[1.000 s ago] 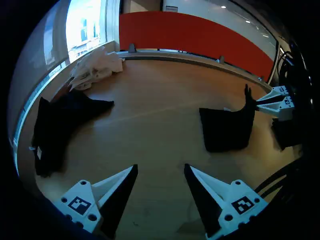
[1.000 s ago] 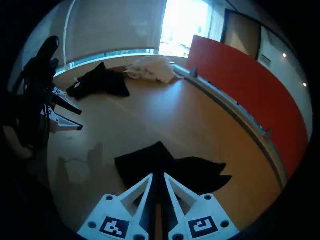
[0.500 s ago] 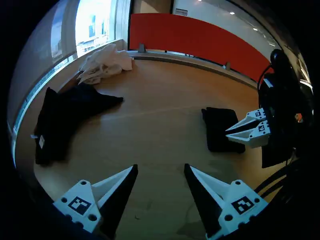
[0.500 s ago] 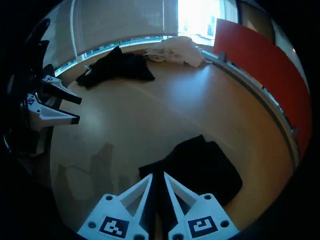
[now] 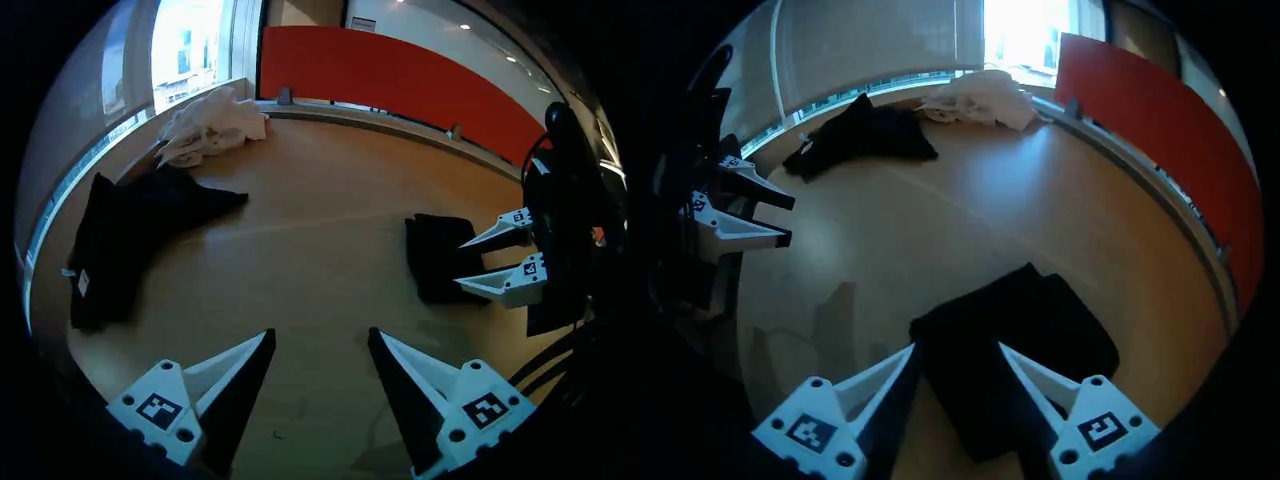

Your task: Fold towel

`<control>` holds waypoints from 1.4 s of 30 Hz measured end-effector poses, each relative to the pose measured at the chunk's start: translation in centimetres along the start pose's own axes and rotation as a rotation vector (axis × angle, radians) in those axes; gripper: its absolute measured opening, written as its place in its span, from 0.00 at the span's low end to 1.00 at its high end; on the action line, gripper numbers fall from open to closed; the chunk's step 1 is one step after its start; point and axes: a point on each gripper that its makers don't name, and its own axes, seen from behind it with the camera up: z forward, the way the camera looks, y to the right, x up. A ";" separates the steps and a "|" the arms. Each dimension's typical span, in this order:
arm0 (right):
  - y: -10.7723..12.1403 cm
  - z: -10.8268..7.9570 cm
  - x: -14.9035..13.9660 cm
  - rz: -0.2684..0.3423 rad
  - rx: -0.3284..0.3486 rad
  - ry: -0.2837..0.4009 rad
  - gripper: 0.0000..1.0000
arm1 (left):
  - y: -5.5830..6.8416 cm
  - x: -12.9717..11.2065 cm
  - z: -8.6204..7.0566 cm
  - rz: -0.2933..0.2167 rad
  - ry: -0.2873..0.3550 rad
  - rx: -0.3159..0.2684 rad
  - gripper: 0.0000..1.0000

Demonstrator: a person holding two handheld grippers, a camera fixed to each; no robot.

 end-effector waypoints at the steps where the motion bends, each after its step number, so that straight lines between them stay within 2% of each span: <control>1: 0.0 -0.1 -0.1 0.002 0.001 0.000 0.69 | 0.0 0.0 0.0 0.000 0.000 0.000 0.85; 14: 0.7 -1.5 -1.9 0.033 -0.026 -0.005 0.70 | 0.2 0.1 0.0 0.007 0.003 -0.002 0.85; 32: 2.2 -4.0 -8.1 0.116 -0.096 -0.056 0.70 | 0.0 0.0 0.0 0.015 -0.002 0.005 0.85; 42: 2.5 -3.9 -9.8 0.140 -0.114 -0.074 0.70 | 0.0 -0.1 0.1 0.019 -0.007 0.009 0.85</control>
